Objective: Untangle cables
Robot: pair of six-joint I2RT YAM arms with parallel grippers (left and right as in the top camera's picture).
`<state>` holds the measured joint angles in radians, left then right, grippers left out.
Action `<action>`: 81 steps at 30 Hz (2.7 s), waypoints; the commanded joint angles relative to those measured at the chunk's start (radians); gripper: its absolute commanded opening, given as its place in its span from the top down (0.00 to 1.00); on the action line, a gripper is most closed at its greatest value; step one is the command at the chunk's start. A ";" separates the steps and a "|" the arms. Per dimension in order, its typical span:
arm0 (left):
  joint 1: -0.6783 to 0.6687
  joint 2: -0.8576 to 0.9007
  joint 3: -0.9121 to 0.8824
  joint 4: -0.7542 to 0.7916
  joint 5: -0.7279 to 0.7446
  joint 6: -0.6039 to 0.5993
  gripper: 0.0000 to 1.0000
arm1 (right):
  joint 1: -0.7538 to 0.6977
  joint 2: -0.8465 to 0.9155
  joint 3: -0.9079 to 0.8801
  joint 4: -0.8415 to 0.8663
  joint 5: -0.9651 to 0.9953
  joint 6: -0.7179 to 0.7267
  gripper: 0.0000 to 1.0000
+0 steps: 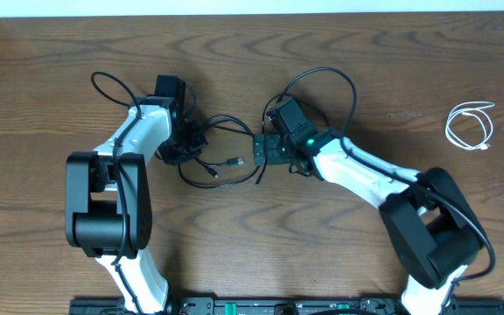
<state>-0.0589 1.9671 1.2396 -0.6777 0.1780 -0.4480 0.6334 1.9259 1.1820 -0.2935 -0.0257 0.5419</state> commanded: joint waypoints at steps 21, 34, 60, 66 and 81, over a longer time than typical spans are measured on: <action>0.022 0.089 -0.056 -0.006 0.049 0.011 0.92 | 0.005 0.024 0.011 0.124 -0.039 0.097 0.37; 0.003 0.089 -0.056 -0.017 0.129 0.029 0.92 | 0.006 0.024 0.000 0.119 0.010 0.089 0.73; -0.004 0.089 -0.056 -0.024 0.124 0.029 0.64 | -0.024 -0.342 0.002 0.122 -0.150 -0.140 0.99; -0.004 0.089 -0.056 -0.024 0.124 0.029 0.64 | -0.024 -0.435 0.002 0.119 -0.169 -0.140 0.99; -0.003 0.010 -0.054 -0.072 0.184 0.100 0.93 | -0.102 -0.520 0.002 0.079 -0.168 -0.207 0.99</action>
<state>-0.0628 1.9694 1.2301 -0.7357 0.3725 -0.3653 0.5629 1.4330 1.1809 -0.2100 -0.1986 0.3584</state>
